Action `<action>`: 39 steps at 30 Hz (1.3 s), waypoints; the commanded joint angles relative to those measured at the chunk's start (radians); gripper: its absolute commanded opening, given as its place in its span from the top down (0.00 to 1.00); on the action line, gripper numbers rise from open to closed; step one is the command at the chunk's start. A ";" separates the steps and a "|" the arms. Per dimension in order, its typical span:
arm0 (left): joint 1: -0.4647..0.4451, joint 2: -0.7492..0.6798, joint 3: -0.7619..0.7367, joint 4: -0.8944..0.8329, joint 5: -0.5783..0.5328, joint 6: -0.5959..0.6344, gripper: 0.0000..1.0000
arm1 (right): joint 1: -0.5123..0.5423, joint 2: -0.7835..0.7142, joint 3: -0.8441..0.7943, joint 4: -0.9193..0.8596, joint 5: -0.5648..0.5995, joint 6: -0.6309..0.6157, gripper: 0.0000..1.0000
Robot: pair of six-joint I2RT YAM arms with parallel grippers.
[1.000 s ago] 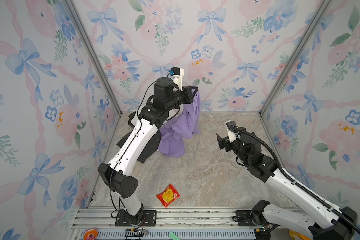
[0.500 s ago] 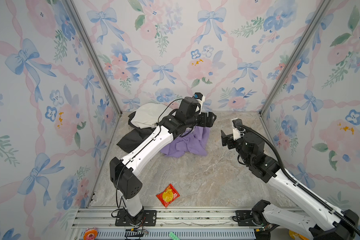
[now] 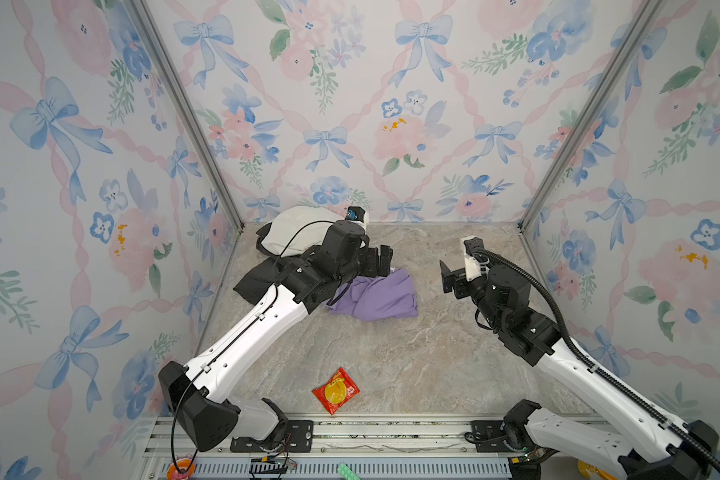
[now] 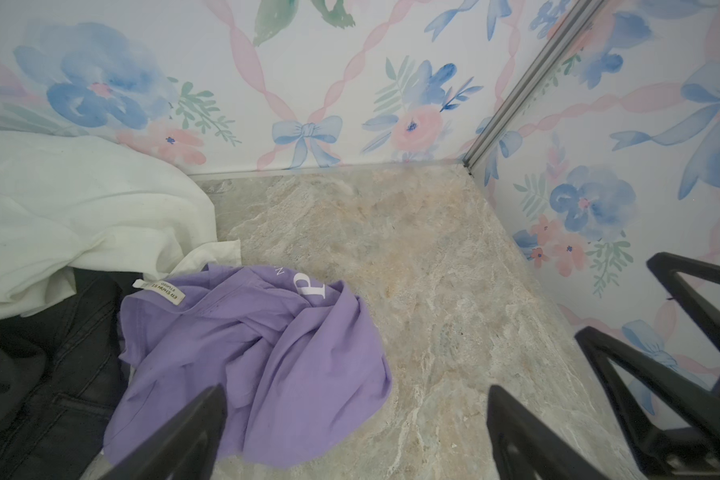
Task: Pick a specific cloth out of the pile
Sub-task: 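Lower the lavender sweatshirt onto the open table beside the pile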
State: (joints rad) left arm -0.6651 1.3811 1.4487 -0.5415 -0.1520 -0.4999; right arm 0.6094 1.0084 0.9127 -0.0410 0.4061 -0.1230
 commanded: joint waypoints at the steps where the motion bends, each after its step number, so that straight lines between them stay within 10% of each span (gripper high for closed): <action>1: 0.067 -0.017 -0.082 -0.050 0.000 -0.115 0.02 | -0.008 0.013 0.048 0.008 -0.033 0.004 0.03; 27: 0.274 0.192 -0.342 -0.032 0.119 -0.319 0.20 | -0.009 -0.006 0.098 -0.231 -0.214 0.070 0.03; 39: 0.279 0.313 -0.341 -0.016 0.095 -0.294 0.46 | -0.008 0.007 0.099 -0.221 -0.233 0.097 0.03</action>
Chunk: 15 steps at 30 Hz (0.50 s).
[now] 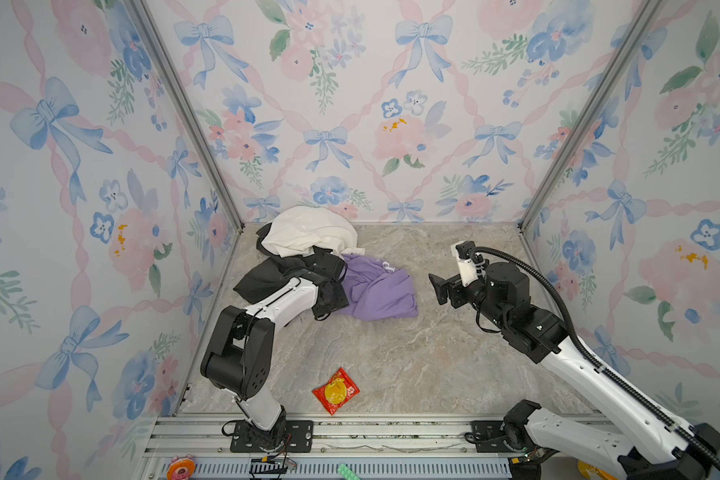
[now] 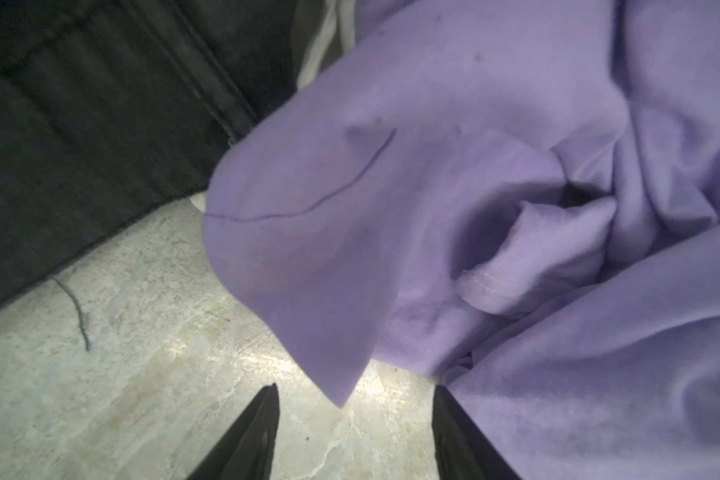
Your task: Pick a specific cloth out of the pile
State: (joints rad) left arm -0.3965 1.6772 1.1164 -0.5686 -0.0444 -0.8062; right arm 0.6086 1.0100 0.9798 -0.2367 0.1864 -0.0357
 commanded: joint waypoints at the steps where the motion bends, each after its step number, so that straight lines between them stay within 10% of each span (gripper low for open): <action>1: 0.010 0.023 -0.013 0.015 -0.014 0.011 0.50 | -0.007 0.006 0.033 -0.026 -0.013 0.007 0.03; 8: 0.010 0.036 -0.002 0.031 -0.023 0.011 0.98 | -0.007 0.006 0.030 -0.031 -0.018 0.010 0.03; 15: 0.008 -0.009 0.099 0.055 0.028 0.041 1.00 | -0.007 0.013 0.027 -0.043 -0.114 -0.148 0.03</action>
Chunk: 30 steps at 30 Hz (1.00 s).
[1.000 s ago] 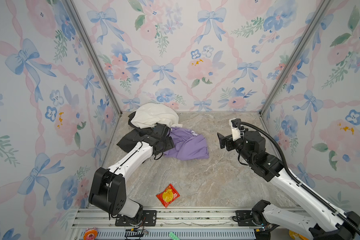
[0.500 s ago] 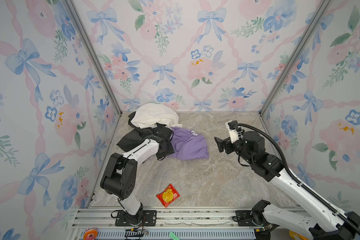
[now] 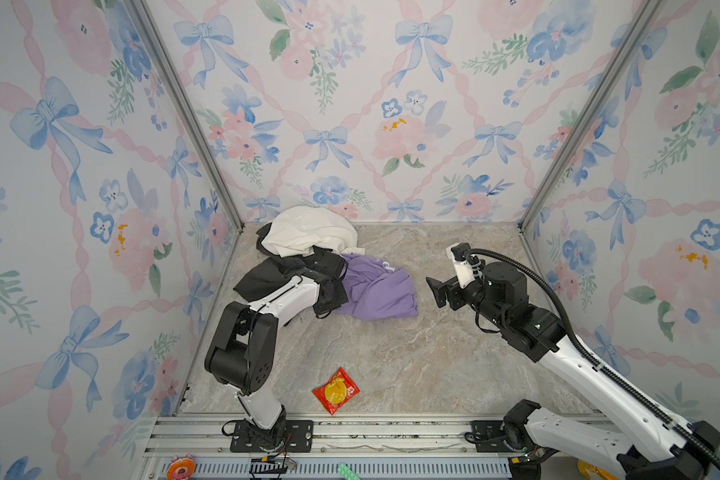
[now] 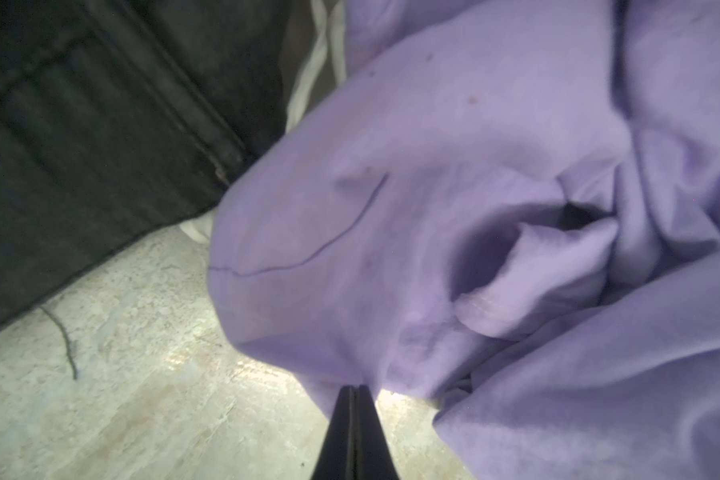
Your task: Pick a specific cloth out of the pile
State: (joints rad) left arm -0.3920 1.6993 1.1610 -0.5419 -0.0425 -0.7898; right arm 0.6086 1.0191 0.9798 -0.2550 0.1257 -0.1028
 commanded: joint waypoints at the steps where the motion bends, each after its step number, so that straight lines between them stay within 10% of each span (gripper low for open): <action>1: 0.004 -0.042 0.072 0.036 0.036 0.028 1.00 | -0.007 0.003 0.026 -0.019 -0.049 -0.082 0.03; 19: 0.001 -0.179 0.302 0.181 0.216 0.098 1.00 | -0.024 0.064 0.076 0.008 -0.137 -0.013 0.03; 24: 0.017 -0.256 0.138 0.179 0.072 0.005 0.51 | -0.024 0.077 0.089 -0.004 -0.149 -0.012 0.03; 30: 0.051 -0.332 -0.106 0.179 0.053 -0.170 0.29 | -0.024 0.073 0.078 -0.012 -0.154 -0.011 0.03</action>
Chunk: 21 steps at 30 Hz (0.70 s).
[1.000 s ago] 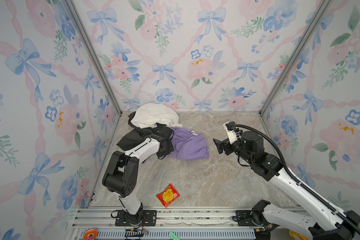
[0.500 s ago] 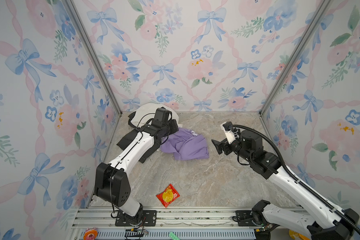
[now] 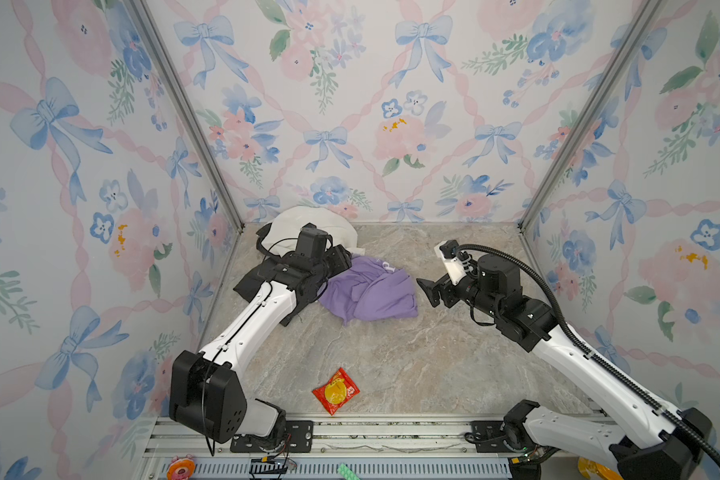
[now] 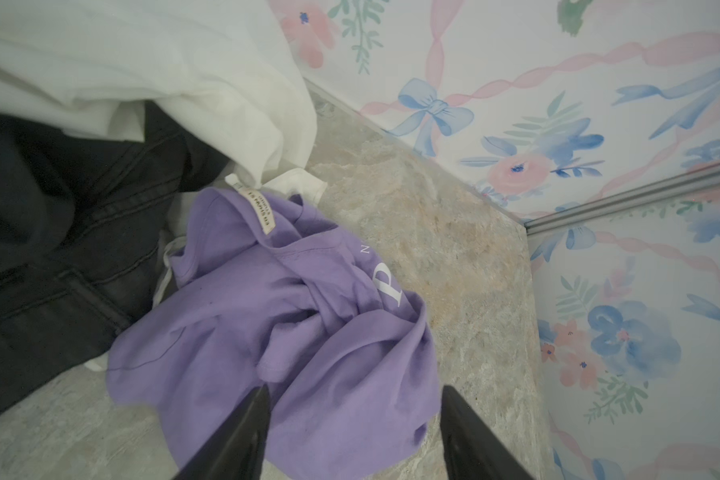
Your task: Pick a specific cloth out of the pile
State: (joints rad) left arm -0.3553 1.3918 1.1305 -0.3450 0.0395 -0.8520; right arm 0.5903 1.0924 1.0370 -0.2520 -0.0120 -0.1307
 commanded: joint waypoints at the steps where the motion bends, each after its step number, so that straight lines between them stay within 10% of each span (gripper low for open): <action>1: 0.018 -0.030 -0.107 -0.018 -0.018 -0.135 0.27 | -0.006 -0.001 0.019 -0.014 -0.016 0.017 0.03; 21: -0.003 0.138 -0.268 -0.009 0.191 -0.252 0.30 | -0.006 -0.022 -0.014 -0.026 -0.012 0.022 0.03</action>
State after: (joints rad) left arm -0.3477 1.5089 0.8639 -0.3595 0.2016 -1.0946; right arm 0.5900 1.0912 1.0328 -0.2604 -0.0227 -0.1196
